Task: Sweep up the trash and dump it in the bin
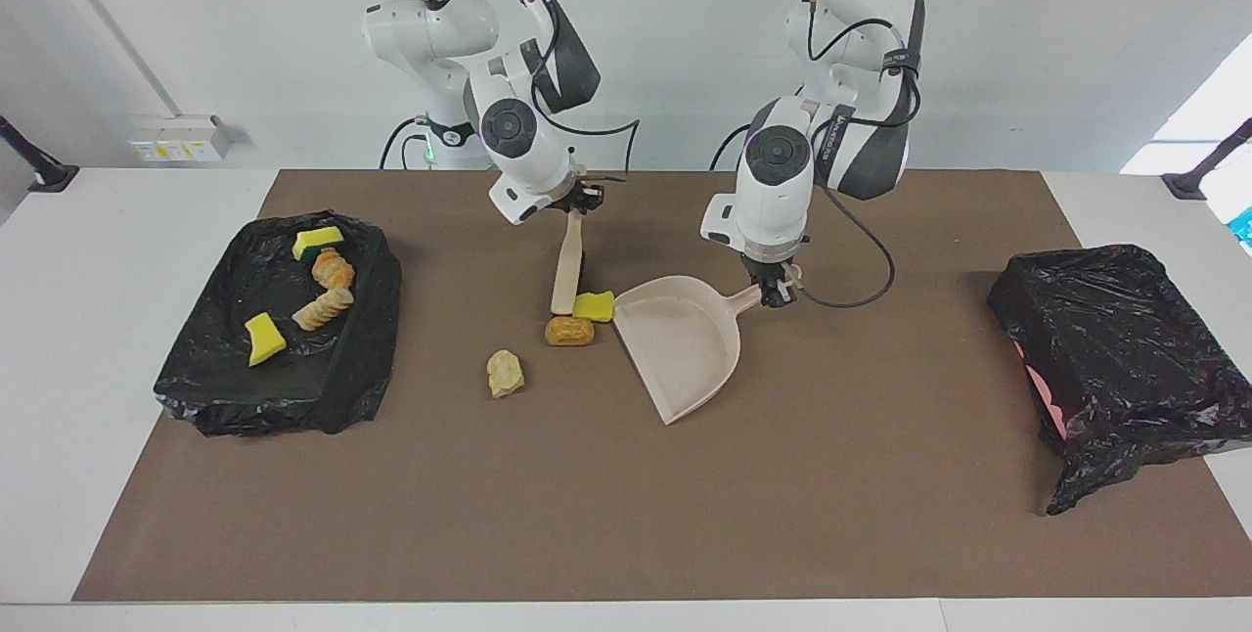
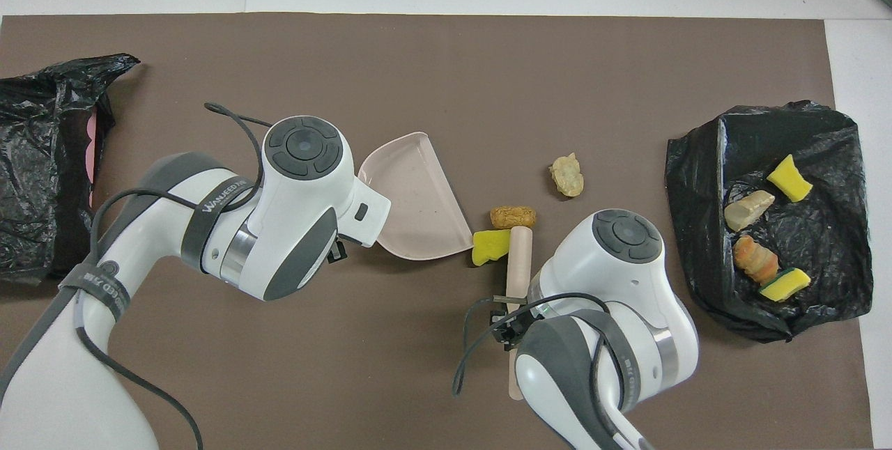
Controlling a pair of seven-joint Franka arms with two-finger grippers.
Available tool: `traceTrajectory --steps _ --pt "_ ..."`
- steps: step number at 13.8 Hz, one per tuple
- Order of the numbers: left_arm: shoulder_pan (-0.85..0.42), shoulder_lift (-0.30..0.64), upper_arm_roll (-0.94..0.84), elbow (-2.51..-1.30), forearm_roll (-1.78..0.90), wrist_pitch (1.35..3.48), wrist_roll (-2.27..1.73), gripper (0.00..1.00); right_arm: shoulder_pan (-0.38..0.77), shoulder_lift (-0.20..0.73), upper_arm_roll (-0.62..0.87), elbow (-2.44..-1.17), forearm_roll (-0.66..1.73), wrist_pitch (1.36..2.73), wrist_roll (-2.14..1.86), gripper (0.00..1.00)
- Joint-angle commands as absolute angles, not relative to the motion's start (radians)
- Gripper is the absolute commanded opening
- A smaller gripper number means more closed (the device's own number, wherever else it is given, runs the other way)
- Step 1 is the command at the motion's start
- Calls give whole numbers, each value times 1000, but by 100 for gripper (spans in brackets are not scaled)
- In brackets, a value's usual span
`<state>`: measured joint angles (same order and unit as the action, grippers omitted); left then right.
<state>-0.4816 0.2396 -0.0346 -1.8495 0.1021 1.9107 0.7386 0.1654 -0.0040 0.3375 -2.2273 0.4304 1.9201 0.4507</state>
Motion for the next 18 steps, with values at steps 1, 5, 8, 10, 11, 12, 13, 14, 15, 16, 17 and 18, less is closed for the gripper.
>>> traceTrajectory --steps 1,5,8,10,11,12,13,14,15,16,17,18 --pt "-486 210 -32 -1891 133 1930 843 0 199 5 339 -2209 530 1974 479 0" --pt "-476 213 -34 -1888 221 1940 939 0 222 63 341 -2117 555 1979 564 0" --pt "-476 204 -34 -1916 221 1959 940 0 233 112 341 -2027 566 1979 635 0" --pt "-479 167 -34 -1997 221 2015 930 0 236 135 339 -1978 590 1979 656 0" --pt "-477 149 -34 -2037 221 2057 925 0 238 138 339 -1956 569 1964 661 0" --pt "-477 140 -35 -2072 219 2113 920 0 233 124 334 -1953 548 1939 661 0" --pt "-477 135 -35 -2086 218 2152 911 0 223 101 330 -1945 484 1878 654 0" --pt "-477 137 -37 -2086 216 2161 905 0 201 92 328 -1915 398 1809 643 0" --pt "-477 137 -37 -2085 206 2163 904 0 177 97 333 -1879 324 1743 631 0" --pt "-477 137 -35 -2086 199 2163 905 0 173 97 333 -1867 251 1700 589 0" --pt "-477 137 -35 -2086 199 2163 905 0 167 94 330 -1877 182 1683 525 0" --pt "-477 137 -35 -2086 199 2163 902 0 144 92 327 -1893 134 1681 453 0"
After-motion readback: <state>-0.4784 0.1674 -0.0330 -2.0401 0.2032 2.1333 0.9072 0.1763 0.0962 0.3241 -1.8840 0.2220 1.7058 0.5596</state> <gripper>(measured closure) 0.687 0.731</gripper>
